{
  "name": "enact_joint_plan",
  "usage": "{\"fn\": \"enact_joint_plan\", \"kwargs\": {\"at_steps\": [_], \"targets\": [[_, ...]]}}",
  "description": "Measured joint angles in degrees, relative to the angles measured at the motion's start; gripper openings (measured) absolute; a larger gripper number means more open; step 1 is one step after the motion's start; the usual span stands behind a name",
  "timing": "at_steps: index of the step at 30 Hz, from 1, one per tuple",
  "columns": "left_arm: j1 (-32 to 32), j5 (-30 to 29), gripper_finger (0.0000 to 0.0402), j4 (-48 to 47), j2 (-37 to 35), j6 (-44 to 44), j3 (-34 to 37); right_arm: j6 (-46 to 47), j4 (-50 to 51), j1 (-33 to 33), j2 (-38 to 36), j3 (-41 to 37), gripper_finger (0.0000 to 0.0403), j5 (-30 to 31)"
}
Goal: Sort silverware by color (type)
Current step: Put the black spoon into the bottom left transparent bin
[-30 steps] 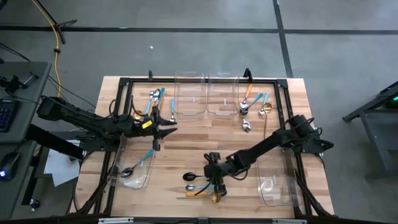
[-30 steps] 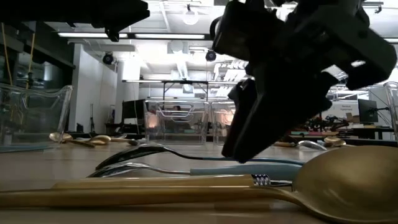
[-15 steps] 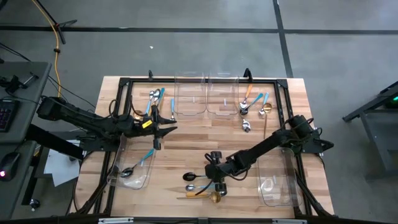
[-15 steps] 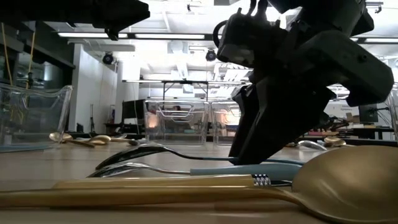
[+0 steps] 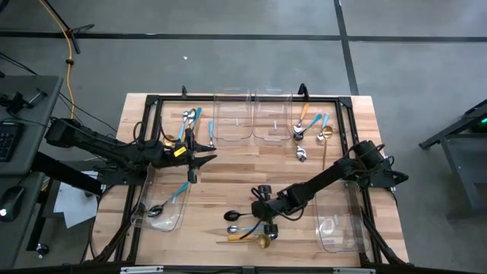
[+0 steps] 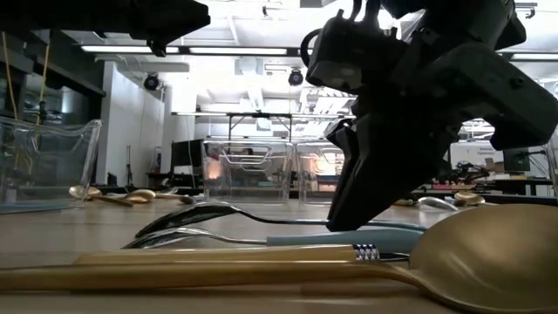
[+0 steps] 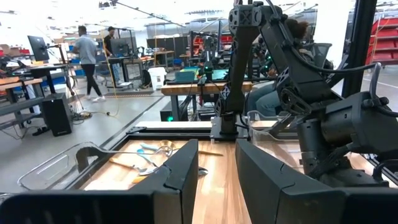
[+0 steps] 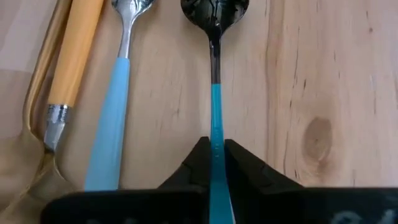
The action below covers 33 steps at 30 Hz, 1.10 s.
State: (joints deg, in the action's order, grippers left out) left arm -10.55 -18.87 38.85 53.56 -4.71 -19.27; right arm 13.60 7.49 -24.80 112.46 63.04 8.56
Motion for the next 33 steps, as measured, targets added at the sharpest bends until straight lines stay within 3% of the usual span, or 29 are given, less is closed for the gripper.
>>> {"fn": "enact_joint_plan", "kwargs": {"at_steps": [4,9,13,19,25,29,33], "targets": [[0.00,0.02,0.0099,0.00,0.00,0.00,0.00,-1.00,6.05,0.04,-2.37,-0.19,0.0010,0.72],[0.00,0.04,0.0099,0.00,0.00,0.00,0.00,0.80,16.86,0.06,-8.29,-0.38,0.0003,8.89],[0.00,0.07,0.0099,-0.12,-0.02,0.00,0.00,1.24,16.91,0.06,-13.16,-2.53,0.0002,12.65],[0.00,0.15,0.0099,-0.59,-0.02,0.09,0.00,6.82,0.45,0.04,-24.19,-18.32,0.0002,16.49],[0.07,0.13,0.0099,0.09,-0.02,0.00,0.00,4.46,-34.19,2.30,-30.95,-33.71,0.0001,20.22],[0.13,0.11,0.0099,0.53,0.22,0.00,-0.02,-2.66,-55.60,5.90,-29.86,-37.91,0.0001,20.39],[0.86,0.13,0.0099,1.83,1.69,0.14,-0.01,-10.97,-66.48,9.44,-27.35,-36.69,0.0001,17.29]]}}
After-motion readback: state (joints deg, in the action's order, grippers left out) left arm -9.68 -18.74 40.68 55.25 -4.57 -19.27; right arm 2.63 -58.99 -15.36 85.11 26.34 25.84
